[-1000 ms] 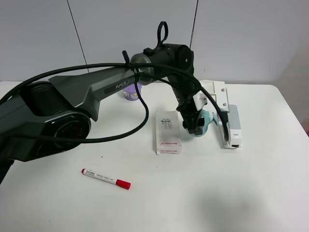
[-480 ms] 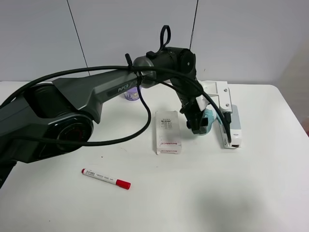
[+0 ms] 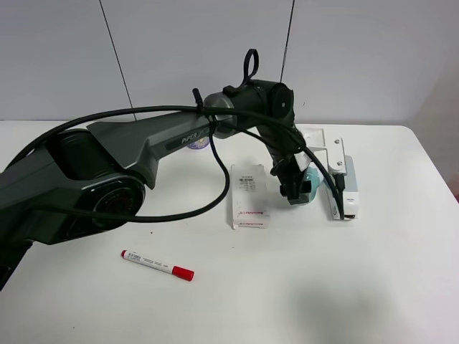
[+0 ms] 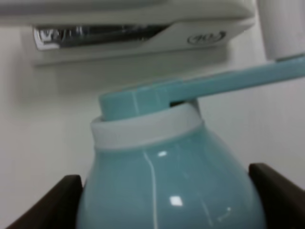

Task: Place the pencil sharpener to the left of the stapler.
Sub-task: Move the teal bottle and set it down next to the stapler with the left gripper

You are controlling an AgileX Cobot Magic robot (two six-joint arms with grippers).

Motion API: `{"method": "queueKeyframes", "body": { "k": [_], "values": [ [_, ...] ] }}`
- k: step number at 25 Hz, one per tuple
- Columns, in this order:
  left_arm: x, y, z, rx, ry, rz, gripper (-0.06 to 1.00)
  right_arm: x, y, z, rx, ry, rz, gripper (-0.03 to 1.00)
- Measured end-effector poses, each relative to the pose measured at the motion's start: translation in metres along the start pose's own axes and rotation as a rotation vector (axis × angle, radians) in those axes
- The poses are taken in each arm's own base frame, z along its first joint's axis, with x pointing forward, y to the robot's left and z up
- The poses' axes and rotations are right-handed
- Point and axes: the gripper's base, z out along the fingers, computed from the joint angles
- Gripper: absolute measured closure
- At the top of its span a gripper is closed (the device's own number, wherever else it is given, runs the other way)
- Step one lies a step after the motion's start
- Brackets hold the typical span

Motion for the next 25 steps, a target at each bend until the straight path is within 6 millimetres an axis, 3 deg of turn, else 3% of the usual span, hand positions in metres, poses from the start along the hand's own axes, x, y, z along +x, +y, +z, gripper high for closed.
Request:
{"method": "queueKeyframes", "body": {
  "k": [10,16,25],
  "values": [
    [-0.001,-0.003,0.004,0.004,0.001,0.005,0.27,0.000,0.000,0.000,0.000,0.000,0.000,-0.02],
    [0.007,-0.007,0.018,0.037,0.028,-0.003,0.27,0.000,0.000,0.000,0.000,0.000,0.000,-0.02],
    [0.006,-0.009,0.018,0.065,0.014,-0.040,0.27,0.000,0.000,0.000,0.000,0.000,0.000,-0.02]
  ]
}}
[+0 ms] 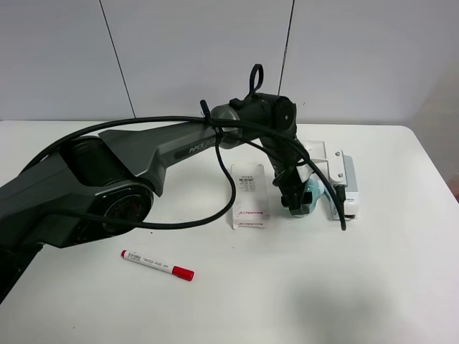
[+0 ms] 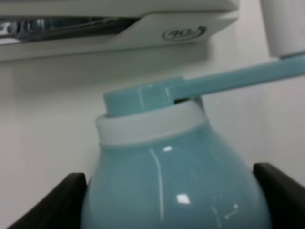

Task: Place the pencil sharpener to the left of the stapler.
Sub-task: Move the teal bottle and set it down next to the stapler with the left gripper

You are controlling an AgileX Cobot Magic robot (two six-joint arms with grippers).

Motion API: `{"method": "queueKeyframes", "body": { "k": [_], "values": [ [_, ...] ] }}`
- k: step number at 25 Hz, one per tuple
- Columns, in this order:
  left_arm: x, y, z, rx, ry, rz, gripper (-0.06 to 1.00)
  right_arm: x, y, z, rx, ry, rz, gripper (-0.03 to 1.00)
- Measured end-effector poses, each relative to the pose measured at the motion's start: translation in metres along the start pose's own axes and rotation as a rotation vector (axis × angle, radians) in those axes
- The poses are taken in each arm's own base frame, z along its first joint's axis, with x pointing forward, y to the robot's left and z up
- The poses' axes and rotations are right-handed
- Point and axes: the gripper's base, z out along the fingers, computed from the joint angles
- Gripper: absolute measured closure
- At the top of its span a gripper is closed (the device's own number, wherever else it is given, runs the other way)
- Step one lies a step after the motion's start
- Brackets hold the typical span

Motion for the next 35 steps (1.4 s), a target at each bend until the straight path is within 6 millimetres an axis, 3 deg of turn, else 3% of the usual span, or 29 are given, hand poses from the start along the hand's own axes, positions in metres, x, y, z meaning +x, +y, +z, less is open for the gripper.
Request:
{"method": "queueKeyframes", "body": {
  "k": [2,5,8,24,28,35],
  "values": [
    [-0.001,-0.001,0.000,0.007,-0.007,-0.058,0.25,0.000,0.000,0.000,0.000,0.000,0.000,-0.02],
    [-0.002,0.000,0.000,0.000,-0.023,-0.134,0.09,0.000,0.000,0.000,0.000,0.000,0.000,-0.02],
    [-0.002,0.000,0.000,0.000,-0.023,-0.158,0.02,0.000,0.000,0.000,0.000,0.000,0.000,-0.02],
    [-0.005,0.000,-0.006,0.002,-0.024,-0.227,0.01,0.000,0.000,0.000,0.000,0.000,0.000,-0.02],
    [-0.016,0.001,-0.031,-0.019,-0.059,-0.341,-0.03,0.000,0.000,0.000,0.000,0.000,0.000,-0.02],
    [-0.035,0.005,-0.121,-0.123,-0.077,-0.537,-0.04,0.000,0.000,0.000,0.000,0.000,0.000,-0.02]
  ]
}}
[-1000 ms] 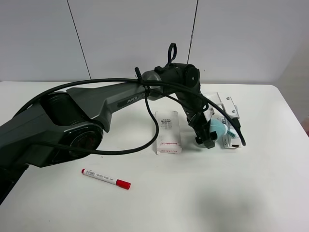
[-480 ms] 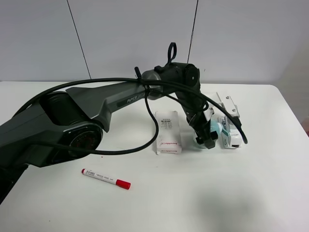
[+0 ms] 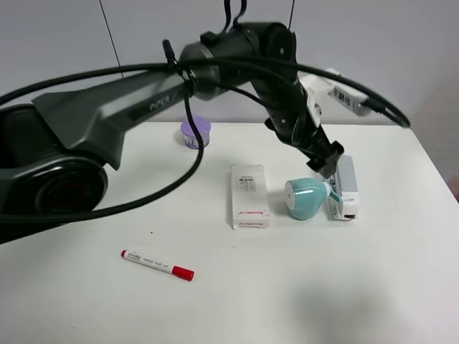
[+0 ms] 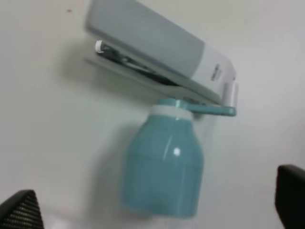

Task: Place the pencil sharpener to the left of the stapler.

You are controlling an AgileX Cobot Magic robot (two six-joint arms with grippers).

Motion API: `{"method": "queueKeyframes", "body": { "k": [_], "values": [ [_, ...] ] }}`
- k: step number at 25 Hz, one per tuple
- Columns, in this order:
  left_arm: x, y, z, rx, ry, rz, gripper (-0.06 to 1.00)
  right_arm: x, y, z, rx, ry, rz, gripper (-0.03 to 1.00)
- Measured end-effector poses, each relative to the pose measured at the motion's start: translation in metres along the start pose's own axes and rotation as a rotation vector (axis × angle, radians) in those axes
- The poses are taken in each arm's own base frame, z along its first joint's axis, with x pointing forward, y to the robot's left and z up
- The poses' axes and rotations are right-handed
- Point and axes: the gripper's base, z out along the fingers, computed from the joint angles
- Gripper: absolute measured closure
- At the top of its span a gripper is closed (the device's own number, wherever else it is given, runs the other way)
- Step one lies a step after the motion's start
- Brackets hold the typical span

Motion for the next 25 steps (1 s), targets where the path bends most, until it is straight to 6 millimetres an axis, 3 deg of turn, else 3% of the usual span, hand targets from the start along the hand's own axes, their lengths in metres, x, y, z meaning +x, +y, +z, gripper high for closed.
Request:
{"method": "queueKeyframes", "body": {
  "k": [3,6,13,19,25],
  "values": [
    [-0.003,0.020,-0.041,-0.084,-0.021,-0.077,-0.04,0.000,0.000,0.000,0.000,0.000,0.000,-0.02],
    [0.001,0.059,-0.087,-0.197,-0.065,-0.147,-0.04,0.000,0.000,0.000,0.000,0.000,0.000,-0.02],
    [0.036,0.147,-0.190,-0.472,-0.118,-0.224,-0.04,0.000,0.000,0.000,0.000,0.000,0.000,-0.02],
    [0.078,0.197,-0.240,-0.590,-0.084,-0.352,-0.04,0.000,0.000,0.000,0.000,0.000,0.000,-0.02],
    [0.131,0.213,-0.265,-0.644,0.014,-0.445,-0.04,0.000,0.000,0.000,0.000,0.000,0.000,-0.02]
  ]
}}
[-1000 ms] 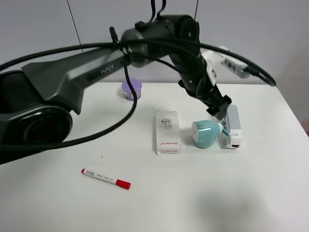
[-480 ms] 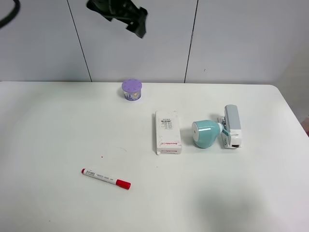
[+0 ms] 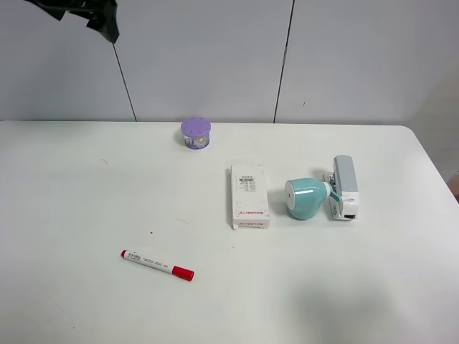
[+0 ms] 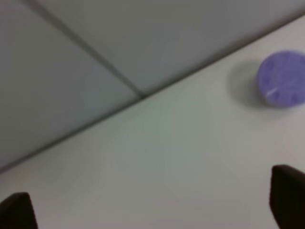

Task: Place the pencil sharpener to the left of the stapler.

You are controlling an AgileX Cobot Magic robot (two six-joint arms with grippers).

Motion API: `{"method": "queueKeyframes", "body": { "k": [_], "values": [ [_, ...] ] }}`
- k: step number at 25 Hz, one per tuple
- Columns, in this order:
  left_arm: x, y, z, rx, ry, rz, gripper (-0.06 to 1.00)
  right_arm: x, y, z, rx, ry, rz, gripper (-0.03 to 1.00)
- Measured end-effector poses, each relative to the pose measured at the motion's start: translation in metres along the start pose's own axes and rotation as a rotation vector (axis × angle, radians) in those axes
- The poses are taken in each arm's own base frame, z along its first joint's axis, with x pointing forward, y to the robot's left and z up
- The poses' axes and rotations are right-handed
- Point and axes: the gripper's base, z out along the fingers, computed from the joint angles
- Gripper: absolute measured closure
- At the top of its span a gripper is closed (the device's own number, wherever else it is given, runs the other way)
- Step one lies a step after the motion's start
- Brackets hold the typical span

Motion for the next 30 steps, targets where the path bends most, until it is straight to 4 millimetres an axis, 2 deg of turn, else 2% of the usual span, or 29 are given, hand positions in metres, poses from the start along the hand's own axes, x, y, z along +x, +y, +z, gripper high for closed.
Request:
{"method": "queueKeyframes", "body": {
  "k": [4,7,12,15,21,25,30],
  "values": [
    [0.044,0.023,-0.002,-0.039,0.122,-0.041,-0.04,0.000,0.000,0.000,0.000,0.000,0.000,-0.02],
    [0.078,0.027,-0.017,-0.054,0.157,-0.079,-0.04,0.000,0.000,0.000,0.000,0.000,0.000,-0.02],
    [0.132,0.019,-0.076,-0.119,0.009,-0.226,-0.04,0.000,0.000,0.000,0.000,0.000,0.000,-0.02],
    [0.175,0.007,-0.104,-0.160,-0.082,-0.319,-0.04,0.000,0.000,0.000,0.000,0.000,0.000,-0.02],
    [0.261,-0.027,-0.138,-0.235,-0.216,-0.376,-0.04,0.000,0.000,0.000,0.000,0.000,0.000,-0.02],
    [0.302,-0.051,-0.160,-0.266,-0.302,-0.384,-0.04,0.000,0.000,0.000,0.000,0.000,0.000,-0.02],
    [0.342,-0.076,-0.187,-0.302,-0.427,-0.395,-0.04,0.000,0.000,0.000,0.000,0.000,0.000,-0.02]
  ]
}}
